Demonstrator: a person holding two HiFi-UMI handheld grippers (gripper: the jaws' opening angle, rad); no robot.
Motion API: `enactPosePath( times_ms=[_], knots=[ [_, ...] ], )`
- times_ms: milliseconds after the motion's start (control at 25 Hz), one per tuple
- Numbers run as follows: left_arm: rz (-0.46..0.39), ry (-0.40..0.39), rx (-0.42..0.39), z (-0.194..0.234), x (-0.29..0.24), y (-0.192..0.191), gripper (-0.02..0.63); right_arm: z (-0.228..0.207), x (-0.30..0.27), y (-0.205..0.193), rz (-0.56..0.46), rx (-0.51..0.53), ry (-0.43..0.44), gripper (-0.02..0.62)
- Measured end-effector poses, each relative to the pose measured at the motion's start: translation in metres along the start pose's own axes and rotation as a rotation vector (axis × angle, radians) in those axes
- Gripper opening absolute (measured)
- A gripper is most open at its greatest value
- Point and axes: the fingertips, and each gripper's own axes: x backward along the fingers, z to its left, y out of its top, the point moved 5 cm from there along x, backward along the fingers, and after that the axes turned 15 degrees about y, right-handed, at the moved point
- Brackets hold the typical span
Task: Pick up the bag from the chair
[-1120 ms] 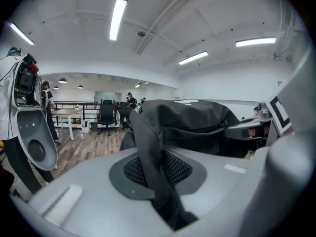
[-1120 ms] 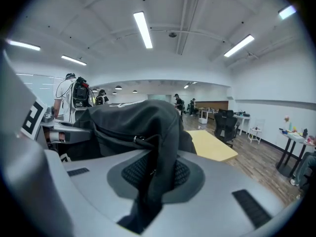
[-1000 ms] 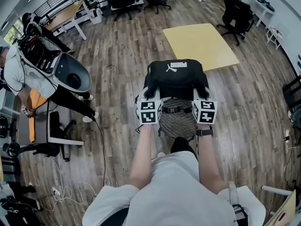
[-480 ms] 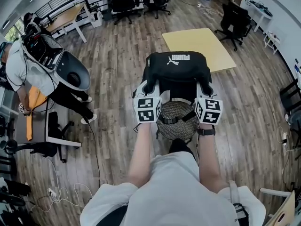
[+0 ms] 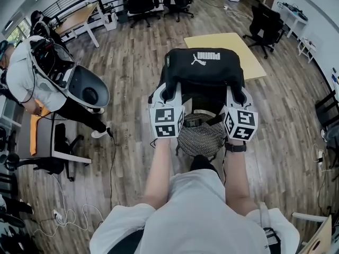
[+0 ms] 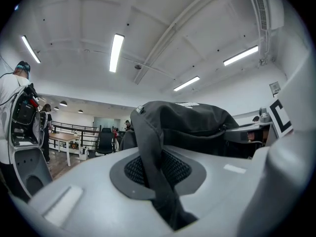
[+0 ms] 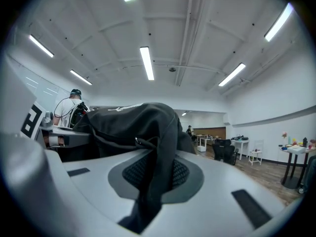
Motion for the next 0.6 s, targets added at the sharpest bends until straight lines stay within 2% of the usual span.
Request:
enactPosePath(
  times_ms=[200,600],
  knots=[
    [-0.019,0.007,-0.010,0.003,0.005,0.002,0.052,0.005,0.001,-0.001,-0.017,0.004,-0.008,0.052],
    [0.024,-0.001,-0.008,0.001,0.008,-0.013,0.052,0.008,0.006,-0.017,0.024,-0.024,-0.010,0.052]
  ],
)
